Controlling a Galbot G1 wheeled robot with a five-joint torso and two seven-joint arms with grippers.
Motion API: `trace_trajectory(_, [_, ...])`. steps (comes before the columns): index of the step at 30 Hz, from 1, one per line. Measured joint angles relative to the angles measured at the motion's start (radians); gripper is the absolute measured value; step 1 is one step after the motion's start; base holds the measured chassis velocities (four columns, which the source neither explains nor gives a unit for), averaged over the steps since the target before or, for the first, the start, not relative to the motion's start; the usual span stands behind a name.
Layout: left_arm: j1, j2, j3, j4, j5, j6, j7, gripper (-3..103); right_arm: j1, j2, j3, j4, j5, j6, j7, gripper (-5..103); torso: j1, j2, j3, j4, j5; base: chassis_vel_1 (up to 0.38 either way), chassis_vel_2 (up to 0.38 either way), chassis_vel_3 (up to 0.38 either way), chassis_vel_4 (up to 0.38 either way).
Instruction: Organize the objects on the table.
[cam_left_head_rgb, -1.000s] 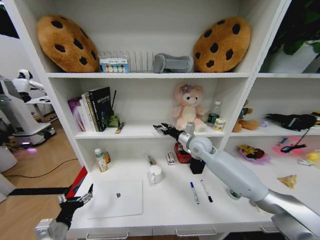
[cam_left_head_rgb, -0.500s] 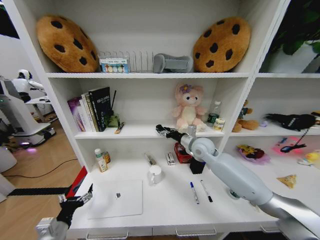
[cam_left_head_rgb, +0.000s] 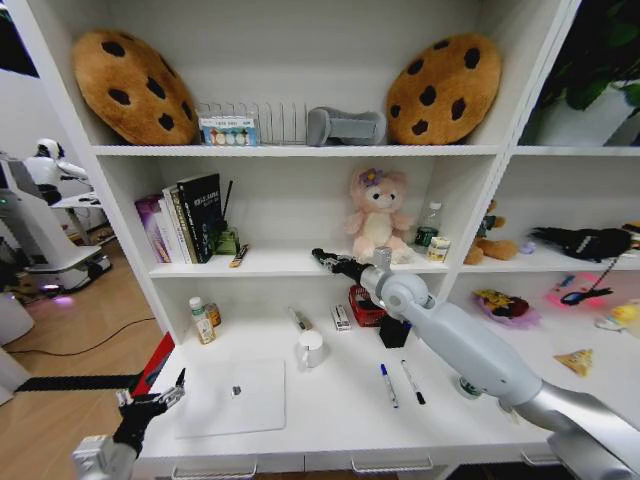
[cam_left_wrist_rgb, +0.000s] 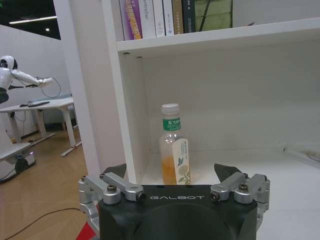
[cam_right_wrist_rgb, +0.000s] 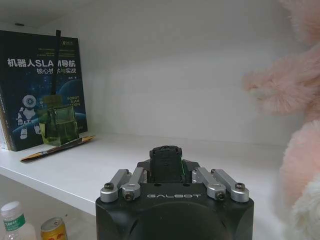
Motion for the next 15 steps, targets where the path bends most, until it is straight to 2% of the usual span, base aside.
trace_trajectory(2, [0.0,0.0,0.0,0.0,0.0,0.0,0.0,99,0.001,0.002,0.0,-0.005,-0.018,0.01,-0.001,33,0.0,0.0,0.0,-0.0001,0.0,0.0,0.0,0.0,0.0])
trace_trajectory(4, [0.0,-0.001,0.0,0.001,0.001,0.0,0.0,99,0.015,0.009,-0.006,-0.042,-0.13,0.055,-0.026,33,0.0,0.0,0.0,-0.0001,0.0001,0.0,0.0,0.0,0.0])
trace_trajectory(5, [0.0,-0.001,0.0,0.001,0.001,0.0,0.0,99,0.015,0.009,-0.006,-0.042,-0.13,0.055,-0.026,33,0.0,0.0,0.0,-0.0001,0.0001,0.0,0.0,0.0,0.0])
trace_trajectory(6, [0.0,-0.001,0.001,0.001,0.002,0.0,0.001,99,0.027,0.011,-0.009,-0.061,-0.191,0.072,-0.048,33,0.0,0.0,0.0,-0.0001,0.0002,0.0,0.0,0.0,0.0])
trace_trajectory(7, [0.0,-0.002,0.001,0.001,0.003,0.0,0.001,99,0.052,0.012,-0.016,-0.095,-0.307,0.105,-0.091,33,0.0,0.0,0.0,0.0,0.0,0.0,0.0,0.0,0.0])
trace_trajectory(8, [0.0,-0.002,0.001,0.001,0.003,0.0,0.001,99,0.052,0.012,-0.016,-0.095,-0.307,0.105,-0.091,33,0.0,0.0,0.0,0.0,0.0,0.0,0.0,0.0,0.0])
trace_trajectory(9, [0.0,-0.003,0.001,0.001,0.003,0.0,0.001,99,0.068,0.011,-0.021,-0.116,-0.381,0.127,-0.117,33,0.0,0.0,0.0,0.0,0.0,0.0,0.0,0.0,0.0])
trace_trajectory(11, [0.0,-0.006,0.003,0.003,0.004,-0.001,0.001,99,0.119,0.008,-0.034,-0.177,-0.602,0.21,-0.206,33,0.0,0.0,0.0,0.0,0.0,0.0,0.0,0.0,0.0])
trace_trajectory(12, [0.0,-0.006,0.003,0.003,0.004,-0.001,0.001,99,0.119,0.008,-0.034,-0.177,-0.602,0.21,-0.206,33,0.0,0.0,0.0,0.0,0.0,0.0,0.0,0.0,0.0])
trace_trajectory(13, [-0.001,-0.007,0.005,0.005,0.005,-0.001,0.002,99,0.147,0.004,-0.049,-0.203,-0.703,0.255,-0.259,33,0.0,0.0,0.0,-0.0002,0.0,0.0,0.0,0.0,0.0])
trace_trajectory(14, [-0.001,-0.007,0.005,0.005,0.005,-0.001,0.002,99,0.147,0.004,-0.049,-0.203,-0.703,0.255,-0.259,33,0.0,0.0,0.0,-0.0002,0.0,0.0,0.0,0.0,0.0])
trace_trajectory(15, [-0.002,-0.008,0.006,0.005,0.005,-0.001,0.002,99,0.16,0.001,-0.059,-0.21,-0.745,0.276,-0.281,33,0.0,0.0,0.0,-0.0001,0.0,0.0,0.0,0.0,0.0])
